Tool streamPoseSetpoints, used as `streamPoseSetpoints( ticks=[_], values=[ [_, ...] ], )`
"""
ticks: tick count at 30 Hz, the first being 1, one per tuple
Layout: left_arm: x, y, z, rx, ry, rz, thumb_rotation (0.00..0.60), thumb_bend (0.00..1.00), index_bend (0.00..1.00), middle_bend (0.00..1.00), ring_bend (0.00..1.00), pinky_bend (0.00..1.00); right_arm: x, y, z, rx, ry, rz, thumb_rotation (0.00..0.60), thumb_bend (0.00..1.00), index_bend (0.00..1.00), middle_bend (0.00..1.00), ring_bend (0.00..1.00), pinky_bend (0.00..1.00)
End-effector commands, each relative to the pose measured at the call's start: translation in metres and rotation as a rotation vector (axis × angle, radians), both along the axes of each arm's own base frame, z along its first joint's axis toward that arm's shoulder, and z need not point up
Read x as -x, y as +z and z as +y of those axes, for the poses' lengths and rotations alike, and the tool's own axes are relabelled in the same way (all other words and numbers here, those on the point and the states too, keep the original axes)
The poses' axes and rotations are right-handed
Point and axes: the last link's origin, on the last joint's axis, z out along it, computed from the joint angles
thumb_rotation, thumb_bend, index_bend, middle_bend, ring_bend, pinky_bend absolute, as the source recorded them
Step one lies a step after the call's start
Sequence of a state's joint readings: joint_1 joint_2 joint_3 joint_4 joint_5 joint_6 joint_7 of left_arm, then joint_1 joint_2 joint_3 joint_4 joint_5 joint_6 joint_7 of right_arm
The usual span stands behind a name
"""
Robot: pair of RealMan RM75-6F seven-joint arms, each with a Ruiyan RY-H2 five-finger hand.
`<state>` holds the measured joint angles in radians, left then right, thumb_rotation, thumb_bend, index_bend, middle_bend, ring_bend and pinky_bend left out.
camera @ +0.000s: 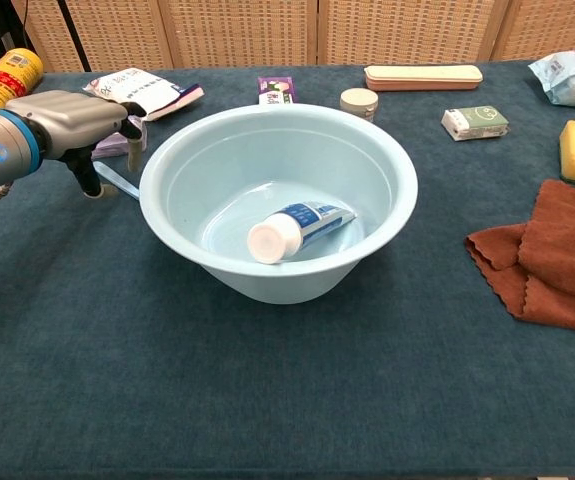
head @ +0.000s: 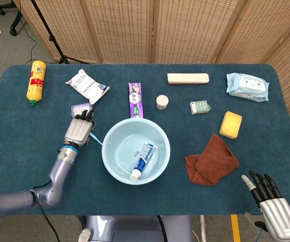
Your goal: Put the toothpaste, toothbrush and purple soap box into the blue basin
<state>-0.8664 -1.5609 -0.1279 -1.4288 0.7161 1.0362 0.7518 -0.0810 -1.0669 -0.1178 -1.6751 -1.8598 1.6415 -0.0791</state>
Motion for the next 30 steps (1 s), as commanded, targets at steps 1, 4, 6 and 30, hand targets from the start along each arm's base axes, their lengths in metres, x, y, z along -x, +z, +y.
streamPoseSetpoints(
  ticks=[1, 4, 6, 30],
  values=[
    [-0.002, -0.003, 0.001, -0.005, -0.007, 0.002, 0.600, 0.31, 0.48, 0.00, 0.00, 0.21, 0.000, 0.001, 0.000, 0.004, 0.000, -0.002, 0.600, 0.13, 0.00, 0.00, 0.00, 0.00],
    [-0.005, -0.004, 0.002, -0.008, -0.014, 0.004, 0.600, 0.32, 0.49, 0.00, 0.00, 0.21, 0.000, 0.002, -0.001, 0.006, 0.000, -0.005, 0.600, 0.13, 0.00, 0.00, 0.00, 0.00],
    [-0.005, -0.005, 0.002, -0.008, -0.015, 0.007, 0.600, 0.32, 0.49, 0.00, 0.00, 0.21, 0.001, 0.001, -0.001, 0.005, 0.001, -0.004, 0.600, 0.13, 0.00, 0.00, 0.00, 0.00],
    [0.006, -0.011, 0.002, 0.002, 0.007, 0.059, 0.600, 0.32, 0.51, 0.00, 0.00, 0.21, 0.001, 0.002, -0.001, 0.011, 0.000, -0.005, 0.600, 0.13, 0.00, 0.00, 0.00, 0.00]
  ],
)
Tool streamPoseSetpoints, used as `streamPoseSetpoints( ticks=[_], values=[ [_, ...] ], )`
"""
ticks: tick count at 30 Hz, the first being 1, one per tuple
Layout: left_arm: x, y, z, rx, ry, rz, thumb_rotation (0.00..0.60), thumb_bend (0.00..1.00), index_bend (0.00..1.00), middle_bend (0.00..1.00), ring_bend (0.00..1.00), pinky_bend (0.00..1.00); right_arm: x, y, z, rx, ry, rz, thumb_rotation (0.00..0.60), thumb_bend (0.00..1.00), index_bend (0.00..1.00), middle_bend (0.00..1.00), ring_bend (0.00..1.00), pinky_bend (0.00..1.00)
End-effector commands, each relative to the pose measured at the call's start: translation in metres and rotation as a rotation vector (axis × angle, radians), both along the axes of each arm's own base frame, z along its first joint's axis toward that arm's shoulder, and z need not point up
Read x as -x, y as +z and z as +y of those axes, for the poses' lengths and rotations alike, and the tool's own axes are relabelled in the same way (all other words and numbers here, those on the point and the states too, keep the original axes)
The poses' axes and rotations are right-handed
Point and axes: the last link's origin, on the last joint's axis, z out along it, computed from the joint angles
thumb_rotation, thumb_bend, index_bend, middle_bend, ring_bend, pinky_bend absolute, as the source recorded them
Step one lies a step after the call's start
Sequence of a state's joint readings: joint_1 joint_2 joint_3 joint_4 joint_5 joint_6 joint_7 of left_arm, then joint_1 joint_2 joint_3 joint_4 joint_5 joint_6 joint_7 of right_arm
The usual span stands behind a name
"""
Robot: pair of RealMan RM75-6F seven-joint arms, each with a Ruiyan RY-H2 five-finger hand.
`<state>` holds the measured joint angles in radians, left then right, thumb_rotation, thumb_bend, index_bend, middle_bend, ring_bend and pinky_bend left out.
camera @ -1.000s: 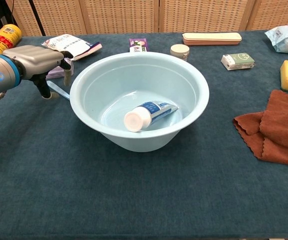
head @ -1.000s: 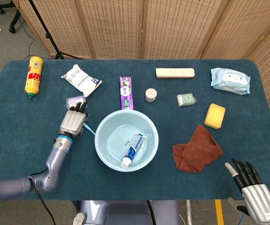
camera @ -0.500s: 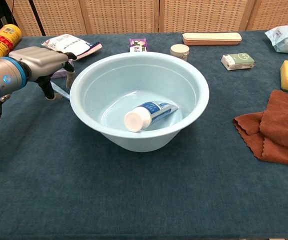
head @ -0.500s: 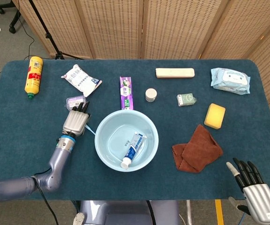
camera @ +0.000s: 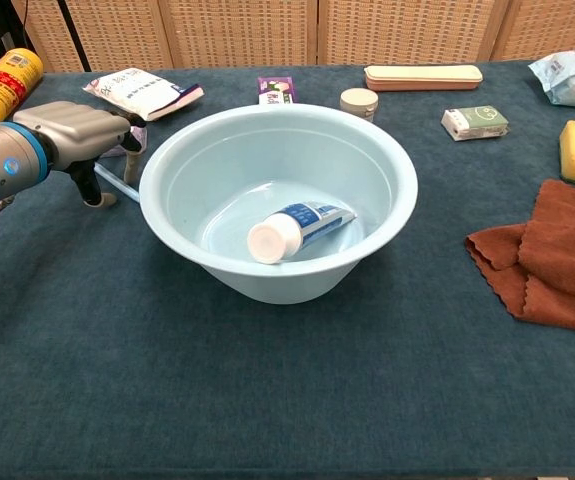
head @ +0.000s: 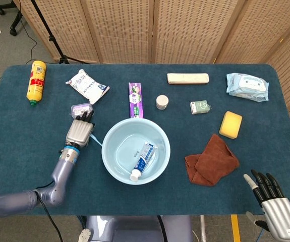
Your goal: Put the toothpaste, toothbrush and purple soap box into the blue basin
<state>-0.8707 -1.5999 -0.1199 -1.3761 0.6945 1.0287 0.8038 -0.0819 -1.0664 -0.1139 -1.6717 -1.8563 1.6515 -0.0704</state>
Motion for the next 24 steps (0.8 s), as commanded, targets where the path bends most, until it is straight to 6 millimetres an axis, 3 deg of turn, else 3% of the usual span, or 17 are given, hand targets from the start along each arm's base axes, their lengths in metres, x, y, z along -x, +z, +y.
streamPoseSetpoints(
  ticks=[1, 15, 24],
  values=[
    [0.0003, -0.0008, 0.0002, -0.001, 0.001, -0.001, 0.600, 0.32, 0.51, 0.00, 0.00, 0.21, 0.0001, -0.0003, -0.0002, -0.002, 0.000, 0.001, 0.600, 0.13, 0.00, 0.00, 0.00, 0.00],
    [0.0005, -0.0037, -0.0010, -0.010, -0.005, -0.006, 0.600, 0.39, 0.63, 0.00, 0.00, 0.21, -0.0002, 0.0003, 0.0002, 0.002, 0.002, 0.000, 0.600, 0.13, 0.00, 0.00, 0.00, 0.00],
    [0.0011, -0.0032, -0.0019, -0.010, -0.008, 0.000, 0.600, 0.41, 0.65, 0.00, 0.00, 0.21, -0.0003, 0.0008, 0.0004, 0.003, 0.003, -0.001, 0.600, 0.13, 0.00, 0.00, 0.00, 0.00]
  ],
)
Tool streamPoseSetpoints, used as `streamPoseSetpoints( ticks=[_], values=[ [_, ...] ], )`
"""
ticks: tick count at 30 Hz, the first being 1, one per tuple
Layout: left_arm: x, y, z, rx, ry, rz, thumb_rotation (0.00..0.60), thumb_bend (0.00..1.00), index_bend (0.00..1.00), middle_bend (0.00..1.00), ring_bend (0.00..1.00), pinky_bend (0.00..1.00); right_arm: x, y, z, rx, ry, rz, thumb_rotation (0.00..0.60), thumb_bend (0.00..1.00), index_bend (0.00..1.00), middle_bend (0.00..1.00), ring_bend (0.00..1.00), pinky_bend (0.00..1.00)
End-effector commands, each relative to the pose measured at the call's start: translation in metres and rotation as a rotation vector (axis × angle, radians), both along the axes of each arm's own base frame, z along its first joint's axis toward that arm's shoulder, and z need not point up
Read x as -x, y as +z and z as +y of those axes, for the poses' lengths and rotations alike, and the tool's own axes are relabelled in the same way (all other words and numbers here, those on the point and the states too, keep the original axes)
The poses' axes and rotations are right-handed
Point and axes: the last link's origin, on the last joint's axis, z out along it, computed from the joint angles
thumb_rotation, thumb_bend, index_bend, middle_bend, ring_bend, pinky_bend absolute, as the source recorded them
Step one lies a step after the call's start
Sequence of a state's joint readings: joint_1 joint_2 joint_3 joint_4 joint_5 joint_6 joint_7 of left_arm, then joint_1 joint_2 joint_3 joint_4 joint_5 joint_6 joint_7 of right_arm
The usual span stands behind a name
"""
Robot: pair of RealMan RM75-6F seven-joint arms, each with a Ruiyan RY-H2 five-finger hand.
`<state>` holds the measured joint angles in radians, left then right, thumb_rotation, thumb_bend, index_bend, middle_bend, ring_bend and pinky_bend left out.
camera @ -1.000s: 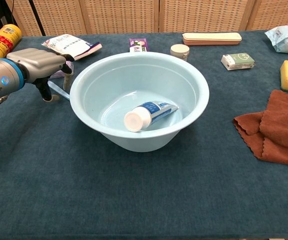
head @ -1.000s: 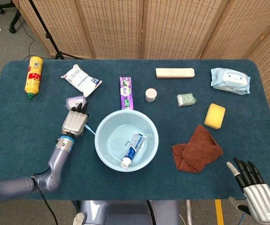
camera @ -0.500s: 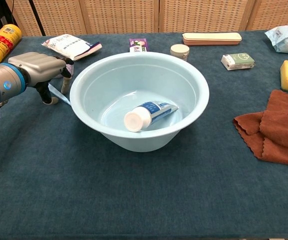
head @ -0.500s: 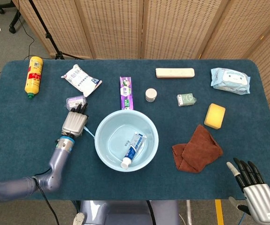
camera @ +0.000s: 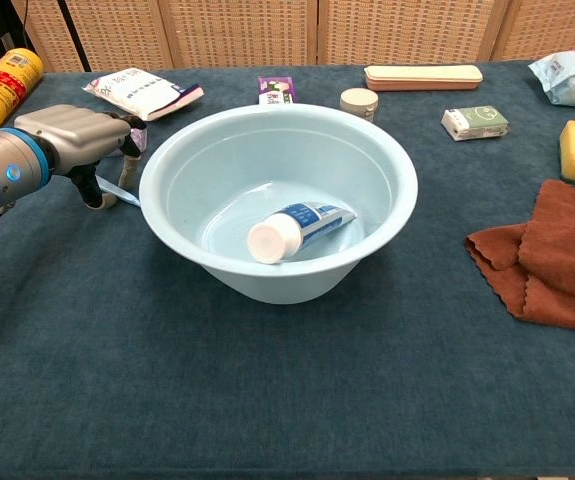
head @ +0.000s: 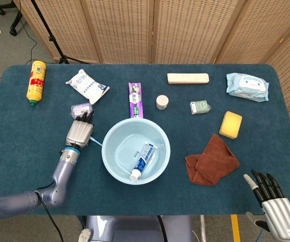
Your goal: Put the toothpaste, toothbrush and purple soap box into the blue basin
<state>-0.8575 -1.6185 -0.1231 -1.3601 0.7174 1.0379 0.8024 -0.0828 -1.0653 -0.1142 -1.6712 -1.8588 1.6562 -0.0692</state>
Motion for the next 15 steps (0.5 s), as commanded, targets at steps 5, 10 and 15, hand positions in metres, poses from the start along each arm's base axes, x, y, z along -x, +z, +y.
streamPoseSetpoints(
  ticks=[5, 10, 15],
  values=[
    [-0.001, 0.004, 0.001, -0.011, -0.003, -0.004, 0.600, 0.41, 0.65, 0.00, 0.00, 0.21, 0.000, 0.000, 0.000, -0.001, -0.001, 0.000, 0.600, 0.13, 0.00, 0.00, 0.00, 0.00],
    [-0.004, 0.017, 0.007, -0.046, -0.002, -0.016, 0.600, 0.41, 0.65, 0.00, 0.00, 0.21, 0.000, 0.001, 0.000, 0.001, -0.001, -0.001, 0.600, 0.13, 0.00, 0.00, 0.00, 0.00],
    [-0.009, 0.041, 0.013, -0.088, -0.010, -0.021, 0.600, 0.41, 0.65, 0.00, 0.00, 0.21, 0.000, 0.000, 0.000, -0.001, 0.001, 0.000, 0.600, 0.13, 0.00, 0.00, 0.00, 0.00]
  ],
)
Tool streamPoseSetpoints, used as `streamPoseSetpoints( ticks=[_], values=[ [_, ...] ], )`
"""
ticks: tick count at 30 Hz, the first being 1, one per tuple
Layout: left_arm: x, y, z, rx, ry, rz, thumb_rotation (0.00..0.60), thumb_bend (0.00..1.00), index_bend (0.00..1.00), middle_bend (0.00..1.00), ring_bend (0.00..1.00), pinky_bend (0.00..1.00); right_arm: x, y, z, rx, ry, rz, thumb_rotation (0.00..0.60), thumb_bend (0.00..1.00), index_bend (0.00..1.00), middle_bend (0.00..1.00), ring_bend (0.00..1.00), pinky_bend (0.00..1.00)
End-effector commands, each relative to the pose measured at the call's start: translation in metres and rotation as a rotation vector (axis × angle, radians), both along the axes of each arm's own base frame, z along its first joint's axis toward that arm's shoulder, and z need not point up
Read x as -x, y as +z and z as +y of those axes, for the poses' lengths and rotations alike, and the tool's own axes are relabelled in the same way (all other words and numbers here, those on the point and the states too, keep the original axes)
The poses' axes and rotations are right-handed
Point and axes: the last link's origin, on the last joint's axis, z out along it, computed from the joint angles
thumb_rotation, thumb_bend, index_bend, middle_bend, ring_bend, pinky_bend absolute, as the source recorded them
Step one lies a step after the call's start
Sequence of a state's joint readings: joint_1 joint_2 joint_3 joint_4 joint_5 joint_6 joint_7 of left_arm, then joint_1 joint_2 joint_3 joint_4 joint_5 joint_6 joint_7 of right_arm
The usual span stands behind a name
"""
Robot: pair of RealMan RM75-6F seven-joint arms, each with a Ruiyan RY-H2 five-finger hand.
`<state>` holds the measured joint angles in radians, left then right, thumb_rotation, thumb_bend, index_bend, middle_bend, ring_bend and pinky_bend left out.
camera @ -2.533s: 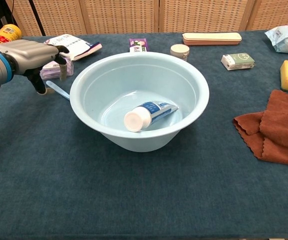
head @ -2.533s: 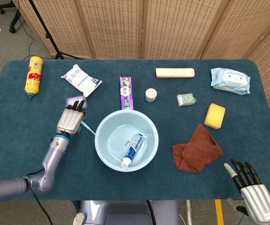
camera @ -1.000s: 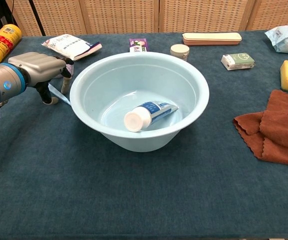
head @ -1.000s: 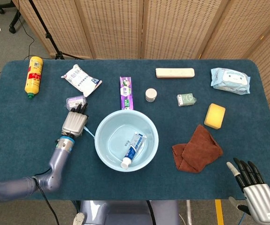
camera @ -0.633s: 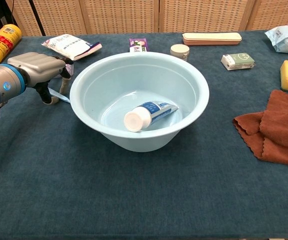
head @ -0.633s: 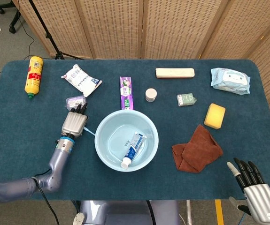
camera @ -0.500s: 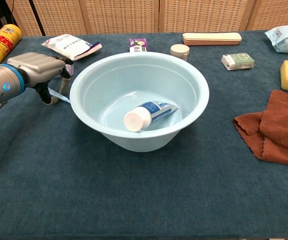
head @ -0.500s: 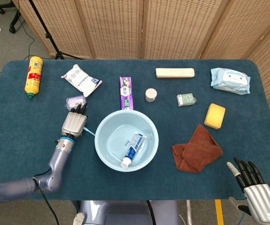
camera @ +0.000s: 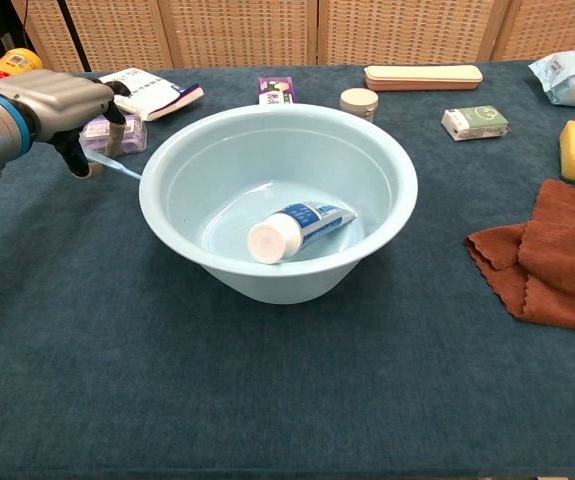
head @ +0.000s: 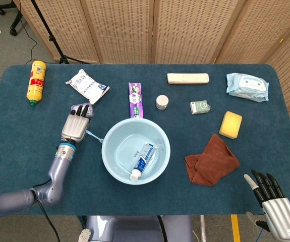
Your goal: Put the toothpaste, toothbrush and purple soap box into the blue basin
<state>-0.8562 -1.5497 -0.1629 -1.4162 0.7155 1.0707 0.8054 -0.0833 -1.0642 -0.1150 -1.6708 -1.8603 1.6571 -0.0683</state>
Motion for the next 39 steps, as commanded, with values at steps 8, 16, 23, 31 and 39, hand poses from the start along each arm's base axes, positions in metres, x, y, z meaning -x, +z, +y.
streamPoseSetpoints(
  ticks=[8, 16, 23, 31, 39],
  values=[
    [-0.010, 0.051, 0.007, -0.079, -0.001, -0.024, 0.600, 0.41, 0.65, 0.00, 0.00, 0.21, -0.001, -0.001, 0.002, -0.003, 0.007, 0.004, 0.600, 0.13, 0.00, 0.00, 0.00, 0.00],
    [-0.025, 0.069, 0.007, -0.096, 0.007, -0.109, 0.600, 0.40, 0.66, 0.00, 0.00, 0.21, -0.001, -0.001, 0.002, -0.001, 0.006, 0.002, 0.600, 0.13, 0.00, 0.00, 0.00, 0.00],
    [-0.044, 0.075, 0.002, -0.088, 0.000, -0.181, 0.600, 0.40, 0.66, 0.00, 0.00, 0.21, -0.001, -0.001, 0.002, -0.004, 0.005, 0.001, 0.600, 0.13, 0.00, 0.00, 0.00, 0.00],
    [-0.095, 0.060, -0.017, -0.043, -0.095, -0.267, 0.600, 0.40, 0.66, 0.00, 0.00, 0.21, -0.001, 0.001, 0.002, -0.005, 0.005, -0.008, 0.600, 0.13, 0.00, 0.00, 0.00, 0.00],
    [-0.143, 0.030, -0.042, 0.011, -0.171, -0.318, 0.600, 0.39, 0.67, 0.00, 0.00, 0.21, -0.001, 0.002, 0.002, -0.009, 0.007, -0.019, 0.600, 0.13, 0.00, 0.00, 0.00, 0.00]
  ],
)
